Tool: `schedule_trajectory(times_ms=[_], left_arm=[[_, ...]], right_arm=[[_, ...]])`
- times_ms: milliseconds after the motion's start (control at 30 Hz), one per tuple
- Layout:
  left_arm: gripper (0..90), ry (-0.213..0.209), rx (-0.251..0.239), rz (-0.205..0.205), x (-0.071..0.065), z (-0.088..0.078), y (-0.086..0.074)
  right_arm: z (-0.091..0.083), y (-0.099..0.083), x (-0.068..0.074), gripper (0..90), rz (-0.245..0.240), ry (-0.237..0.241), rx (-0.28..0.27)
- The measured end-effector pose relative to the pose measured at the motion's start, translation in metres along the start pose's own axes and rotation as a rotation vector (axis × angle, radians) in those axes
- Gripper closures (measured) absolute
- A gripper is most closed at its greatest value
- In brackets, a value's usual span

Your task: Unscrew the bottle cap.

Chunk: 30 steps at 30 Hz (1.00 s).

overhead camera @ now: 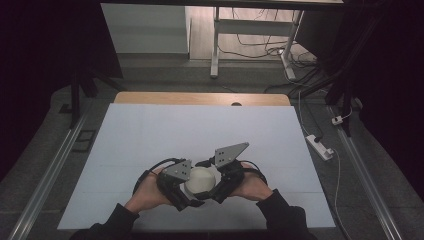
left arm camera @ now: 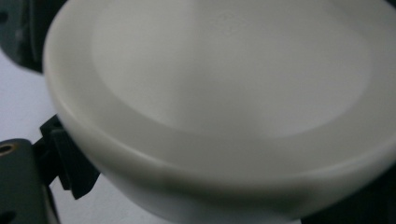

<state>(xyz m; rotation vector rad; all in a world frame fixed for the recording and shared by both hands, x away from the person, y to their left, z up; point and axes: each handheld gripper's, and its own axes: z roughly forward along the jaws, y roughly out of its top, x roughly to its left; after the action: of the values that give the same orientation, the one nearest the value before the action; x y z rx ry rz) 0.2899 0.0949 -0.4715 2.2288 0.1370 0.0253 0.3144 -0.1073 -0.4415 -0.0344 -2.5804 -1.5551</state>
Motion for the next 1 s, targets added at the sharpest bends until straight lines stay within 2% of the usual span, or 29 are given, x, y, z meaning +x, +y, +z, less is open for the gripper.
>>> schedule_trajectory(times_ms=[33,67,133,300,333,400,467,533,700,800,867,900,1000], left_arm=[[6.9,0.033,-0.006,-0.020,0.002,-0.001,-0.001],[6.9,0.048,-0.006,-0.033,0.003,-0.002,-0.001],[6.9,0.082,-0.015,-0.063,0.005,-0.004,-0.003],[6.9,0.176,-0.039,-0.141,0.010,-0.008,-0.005],[6.9,0.176,-0.039,-0.141,0.010,-0.008,-0.005],[6.9,0.216,-0.034,-0.162,0.011,-0.010,-0.005],[6.9,0.223,-0.032,-0.167,0.010,-0.009,-0.005],[6.9,0.232,-0.031,-0.177,0.010,-0.008,-0.005],[6.9,0.232,-0.030,-0.182,0.007,-0.005,-0.002],[6.9,0.218,-0.028,-0.173,0.007,-0.006,-0.001],[6.9,0.204,-0.029,-0.166,0.007,-0.006,-0.001],[6.9,0.178,-0.039,-0.159,0.007,-0.007,-0.001],[6.9,0.127,-0.047,-0.136,0.007,-0.009,-0.001]], right_arm=[[-0.001,0.001,0.000,0.0,0.015,-0.015,-0.007],[-0.002,0.003,0.000,0.0,0.032,-0.025,-0.017],[-0.006,0.007,0.000,0.0,0.053,-0.078,-0.039],[-0.007,0.011,0.005,0.0,0.092,-0.250,-0.013],[-0.007,0.011,0.005,0.0,0.092,-0.250,-0.013],[-0.003,0.011,0.006,0.0,0.145,-0.311,0.002],[-0.001,0.011,0.007,0.0,0.148,-0.330,0.005],[0.004,0.011,0.008,0.6,0.152,-0.382,0.001],[0.009,0.009,0.010,6.6,0.136,-0.399,-0.006],[0.010,0.008,0.012,6.6,0.121,-0.398,-0.007],[0.010,0.009,0.012,6.7,0.112,-0.384,-0.002],[0.009,0.009,0.012,6.8,0.109,-0.374,0.000],[0.005,0.010,0.010,6.9,0.109,-0.311,-0.001]])
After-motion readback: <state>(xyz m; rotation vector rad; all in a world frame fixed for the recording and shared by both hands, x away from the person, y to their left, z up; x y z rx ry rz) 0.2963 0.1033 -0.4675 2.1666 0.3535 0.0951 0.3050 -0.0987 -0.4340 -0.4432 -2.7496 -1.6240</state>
